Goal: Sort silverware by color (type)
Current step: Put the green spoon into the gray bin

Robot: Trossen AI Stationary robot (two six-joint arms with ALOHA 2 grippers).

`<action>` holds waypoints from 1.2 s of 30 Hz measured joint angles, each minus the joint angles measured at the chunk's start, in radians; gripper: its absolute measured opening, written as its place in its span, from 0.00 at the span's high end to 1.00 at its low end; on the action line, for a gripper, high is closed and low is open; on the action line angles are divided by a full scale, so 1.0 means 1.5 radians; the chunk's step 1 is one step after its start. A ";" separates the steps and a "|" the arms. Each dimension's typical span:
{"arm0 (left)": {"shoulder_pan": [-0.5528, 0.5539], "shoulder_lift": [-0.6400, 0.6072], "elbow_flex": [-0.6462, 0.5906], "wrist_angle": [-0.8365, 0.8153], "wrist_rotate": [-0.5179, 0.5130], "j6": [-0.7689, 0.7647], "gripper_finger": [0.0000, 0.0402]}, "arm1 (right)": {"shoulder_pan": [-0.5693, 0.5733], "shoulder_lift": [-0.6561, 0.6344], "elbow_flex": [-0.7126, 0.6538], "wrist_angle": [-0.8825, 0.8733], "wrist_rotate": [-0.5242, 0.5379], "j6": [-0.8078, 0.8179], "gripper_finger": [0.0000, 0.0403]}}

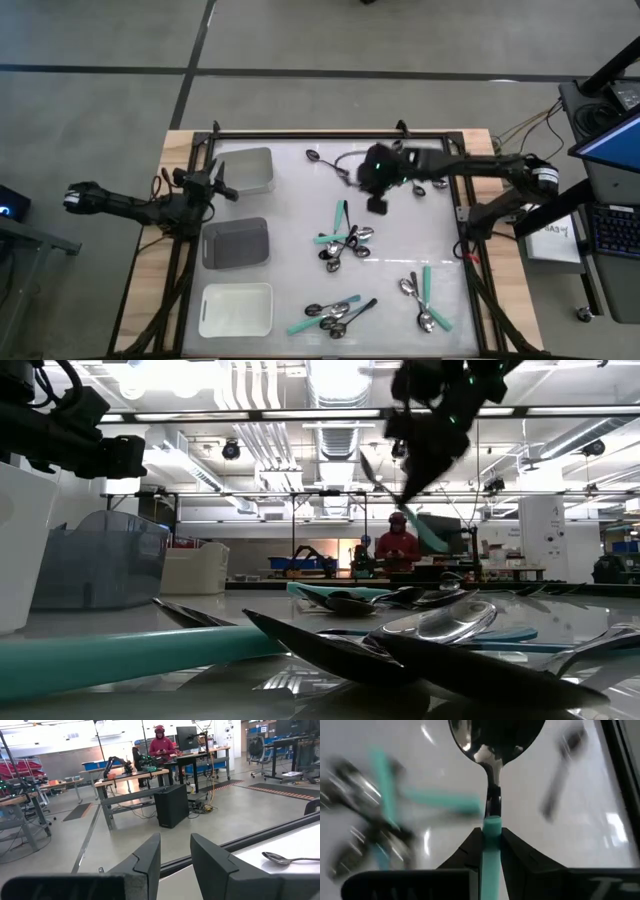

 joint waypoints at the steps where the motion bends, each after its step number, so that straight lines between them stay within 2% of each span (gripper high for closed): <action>1: 0.000 0.000 0.000 0.000 0.000 0.000 0.78 | 0.022 0.008 0.000 0.039 -0.001 0.016 0.92; 7: 0.000 0.000 0.000 0.000 0.000 0.000 0.78 | 0.106 0.062 0.002 0.299 -0.005 0.021 0.91; 14: 0.000 0.000 0.000 0.000 0.000 0.000 0.78 | 0.105 0.165 0.081 0.481 -0.006 0.012 0.91; 23: 0.000 0.000 0.000 0.000 0.000 0.000 0.78 | 0.052 0.331 0.268 0.494 -0.007 -0.004 0.92; 30: 0.000 0.000 0.000 0.000 0.000 0.000 0.78 | -0.003 0.441 0.397 0.515 -0.009 0.037 0.92; 36: 0.000 0.000 0.000 0.000 0.000 0.000 0.78 | -0.020 0.542 0.504 0.533 -0.016 0.060 0.92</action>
